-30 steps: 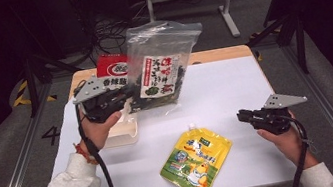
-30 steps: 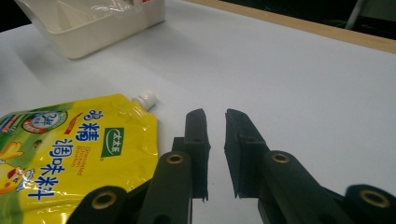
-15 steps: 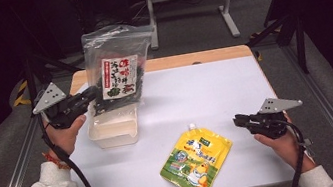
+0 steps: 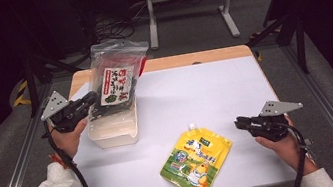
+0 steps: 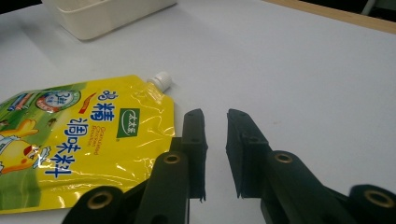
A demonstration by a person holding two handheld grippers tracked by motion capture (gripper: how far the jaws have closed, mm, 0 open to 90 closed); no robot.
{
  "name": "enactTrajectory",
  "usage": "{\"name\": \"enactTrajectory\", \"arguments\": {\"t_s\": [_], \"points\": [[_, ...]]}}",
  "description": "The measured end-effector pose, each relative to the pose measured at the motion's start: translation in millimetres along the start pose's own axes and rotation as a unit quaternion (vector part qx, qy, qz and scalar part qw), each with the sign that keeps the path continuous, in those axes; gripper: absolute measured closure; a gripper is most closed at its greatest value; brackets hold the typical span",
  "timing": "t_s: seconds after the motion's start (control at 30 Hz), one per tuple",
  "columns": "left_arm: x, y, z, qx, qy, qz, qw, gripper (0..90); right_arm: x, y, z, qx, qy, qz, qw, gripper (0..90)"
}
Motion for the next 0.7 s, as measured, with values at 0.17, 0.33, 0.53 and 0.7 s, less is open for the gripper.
{"name": "enactTrajectory", "arguments": {"t_s": [0.17, 0.33, 0.53, 0.7], "points": [[-2.8, -9.0, 7.5, 0.015, -0.007, -0.007, 0.9998, 82.5, -1.0, -1.1, 0.2, 0.001, 0.002, 0.002, 1.0, 76.0], [1.7, -21.2, 11.6, 0.006, -0.005, 0.009, 0.9999, 81.2, -3.6, -1.1, 4.5, 0.006, 0.01, 0.007, 0.9999, 73.7], [1.0, -35.2, 8.9, -0.013, -0.004, 0.046, 0.9989, 77.7, -5.3, 0.4, 9.0, 0.013, 0.015, 0.009, 0.9998, 72.6], [-4.3, -43.8, 9.1, -0.018, -0.011, 0.074, 0.9971, 77.4, -6.6, 0.3, 10.1, 0.016, 0.019, 0.012, 0.9996, 71.5]]}}
Point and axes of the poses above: each handheld gripper's, and its own axes: x roughly backward along the jaws, y roughly out of its top, z roughly to its left, the point moved 10 cm from there along -x, roughly forward along the jaws, and after that the axes turned 14 degrees about z, right-handed, at the moved point
